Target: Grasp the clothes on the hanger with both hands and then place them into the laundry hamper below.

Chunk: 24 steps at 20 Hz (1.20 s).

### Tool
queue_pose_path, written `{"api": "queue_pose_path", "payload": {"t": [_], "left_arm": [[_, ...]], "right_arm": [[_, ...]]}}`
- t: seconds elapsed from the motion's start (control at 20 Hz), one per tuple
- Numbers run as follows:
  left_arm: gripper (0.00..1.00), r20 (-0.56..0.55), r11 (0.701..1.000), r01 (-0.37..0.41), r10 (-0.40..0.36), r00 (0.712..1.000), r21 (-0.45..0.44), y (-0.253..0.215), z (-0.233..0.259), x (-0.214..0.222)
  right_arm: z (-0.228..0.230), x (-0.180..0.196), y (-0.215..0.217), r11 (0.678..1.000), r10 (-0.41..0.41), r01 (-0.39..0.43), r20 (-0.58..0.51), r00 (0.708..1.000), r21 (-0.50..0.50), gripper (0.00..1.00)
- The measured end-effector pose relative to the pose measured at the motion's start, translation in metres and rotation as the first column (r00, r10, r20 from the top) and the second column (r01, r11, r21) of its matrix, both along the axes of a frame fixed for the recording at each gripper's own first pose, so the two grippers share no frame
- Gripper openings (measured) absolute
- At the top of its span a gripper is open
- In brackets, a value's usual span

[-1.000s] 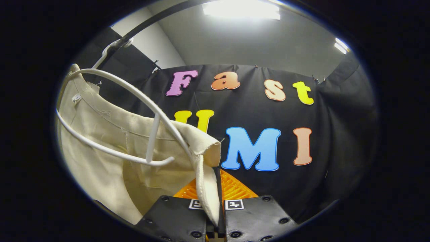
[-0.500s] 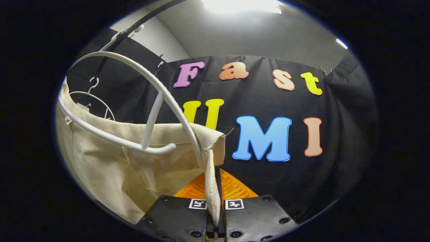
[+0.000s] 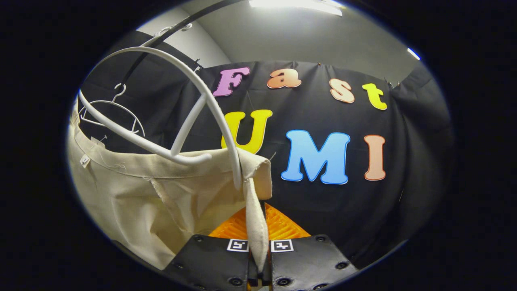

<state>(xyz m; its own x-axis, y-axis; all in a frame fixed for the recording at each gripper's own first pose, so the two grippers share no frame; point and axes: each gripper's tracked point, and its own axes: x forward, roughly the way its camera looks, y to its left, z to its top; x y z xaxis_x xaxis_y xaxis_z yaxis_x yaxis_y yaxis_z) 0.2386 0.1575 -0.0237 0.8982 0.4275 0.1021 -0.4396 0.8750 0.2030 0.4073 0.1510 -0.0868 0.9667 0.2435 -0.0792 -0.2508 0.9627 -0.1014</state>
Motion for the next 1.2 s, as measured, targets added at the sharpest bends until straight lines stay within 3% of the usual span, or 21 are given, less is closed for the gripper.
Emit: {"api": "queue_pose_path", "payload": {"t": [0.05,0.25,0.5,1.2], "left_arm": [[0.01,-0.006,1.000,0.010,-0.010,1.000,-0.007,-0.001,-0.004,-0.004],[0.01,-0.023,0.998,0.060,-0.061,0.998,-0.004,-0.016,-0.006,-0.014],[0.01,-0.030,0.992,0.122,-0.122,0.992,-0.004,-0.030,-0.007,-0.044],[0.02,-0.023,0.948,0.304,-0.307,0.951,-0.098,-0.078,-0.004,-0.097]], "right_arm": [[-0.004,-0.005,-0.003,1.000,-0.010,0.010,-0.011,1.000,-0.002,0.01],[-0.024,-0.029,-0.010,0.999,-0.032,0.032,-0.060,0.998,-0.008,0.08],[-0.033,-0.078,-0.003,1.000,-0.010,0.009,-0.065,0.998,-0.028,0.08],[0.039,-0.219,0.051,0.989,0.147,-0.147,0.002,0.989,0.017,0.08]]}}
